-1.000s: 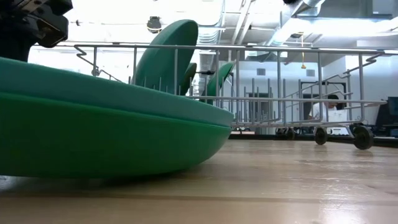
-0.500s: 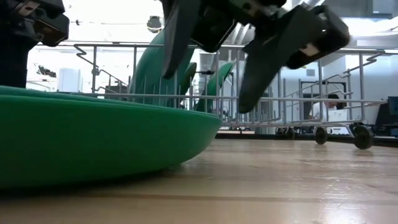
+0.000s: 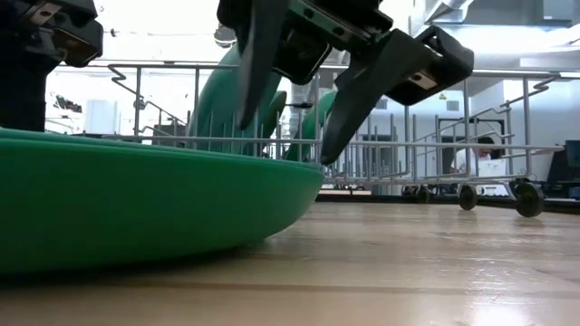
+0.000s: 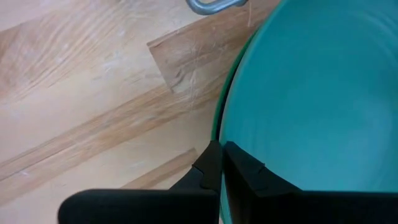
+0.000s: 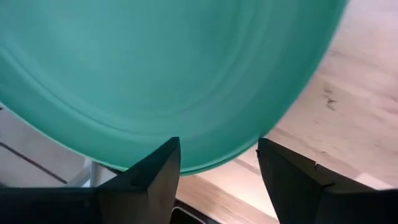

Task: Sort dishes
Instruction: Put the blue plate into the dish rack

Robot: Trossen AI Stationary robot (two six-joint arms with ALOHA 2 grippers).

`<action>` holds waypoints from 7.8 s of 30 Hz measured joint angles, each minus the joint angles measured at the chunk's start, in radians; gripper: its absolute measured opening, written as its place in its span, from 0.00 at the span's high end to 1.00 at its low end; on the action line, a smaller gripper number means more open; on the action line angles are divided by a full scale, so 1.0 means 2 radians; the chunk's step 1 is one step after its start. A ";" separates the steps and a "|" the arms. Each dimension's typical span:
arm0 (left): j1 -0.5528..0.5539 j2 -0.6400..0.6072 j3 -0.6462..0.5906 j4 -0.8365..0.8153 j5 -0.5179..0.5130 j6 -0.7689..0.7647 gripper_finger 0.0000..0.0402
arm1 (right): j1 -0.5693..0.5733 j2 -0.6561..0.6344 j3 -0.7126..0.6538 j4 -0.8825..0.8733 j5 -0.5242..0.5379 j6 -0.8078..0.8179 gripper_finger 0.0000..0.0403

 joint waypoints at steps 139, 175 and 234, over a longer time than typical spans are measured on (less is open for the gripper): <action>-0.028 -0.318 0.073 0.076 -0.192 0.179 0.66 | 0.028 -0.190 0.144 -0.339 0.173 -0.037 1.00; 0.087 -0.108 0.328 0.050 -0.261 0.391 0.61 | -0.075 -0.209 0.167 -0.367 0.233 -0.158 1.00; 0.156 -0.011 0.421 -0.210 -0.151 0.282 0.83 | -0.121 -0.217 0.168 -0.369 0.206 -0.272 0.98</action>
